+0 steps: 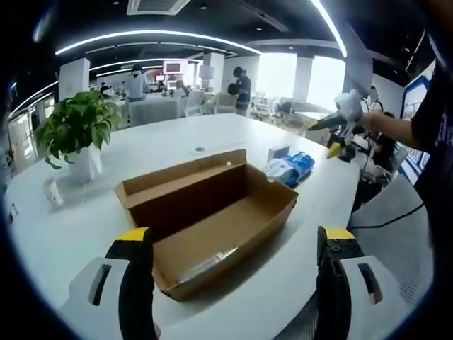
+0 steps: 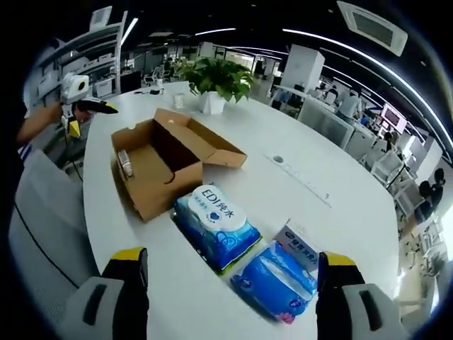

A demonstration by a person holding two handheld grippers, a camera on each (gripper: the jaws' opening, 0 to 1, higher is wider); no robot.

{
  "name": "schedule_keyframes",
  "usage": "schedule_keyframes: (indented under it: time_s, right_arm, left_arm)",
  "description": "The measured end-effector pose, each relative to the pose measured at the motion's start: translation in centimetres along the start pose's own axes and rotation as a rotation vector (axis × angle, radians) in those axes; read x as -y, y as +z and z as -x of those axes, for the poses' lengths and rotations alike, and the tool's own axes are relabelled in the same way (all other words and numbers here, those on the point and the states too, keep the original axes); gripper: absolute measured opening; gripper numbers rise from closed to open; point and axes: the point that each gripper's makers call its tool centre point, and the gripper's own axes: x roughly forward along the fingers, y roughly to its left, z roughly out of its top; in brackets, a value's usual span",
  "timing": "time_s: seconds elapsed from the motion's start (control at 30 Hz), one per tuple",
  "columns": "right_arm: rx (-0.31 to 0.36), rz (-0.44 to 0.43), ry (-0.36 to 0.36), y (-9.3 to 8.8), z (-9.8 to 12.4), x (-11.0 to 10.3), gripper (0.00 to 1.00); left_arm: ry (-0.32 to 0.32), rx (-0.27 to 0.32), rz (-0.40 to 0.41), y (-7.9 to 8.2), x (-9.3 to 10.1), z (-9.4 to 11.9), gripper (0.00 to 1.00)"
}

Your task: Operate the shoe box by opening the lid, removing the specified soft item, and placing it in the target area until the item is outside and the box remains undamaged.

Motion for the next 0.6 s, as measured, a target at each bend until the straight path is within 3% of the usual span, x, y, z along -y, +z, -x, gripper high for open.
schedule_keyframes:
  time_s: [0.2, 0.6]
  right_arm:
    - [0.013, -0.006, -0.017, -0.2, 1.0, -0.8, 1.0]
    - [0.099, -0.027, -0.051, 1.1, 3.3, -2.8, 1.0]
  left_arm:
    - [-0.018, -0.029, -0.029, 0.1, -0.3, -0.6, 0.92]
    - [-0.034, -0.085, -0.096, 0.2, -1.0, -1.1, 0.9]
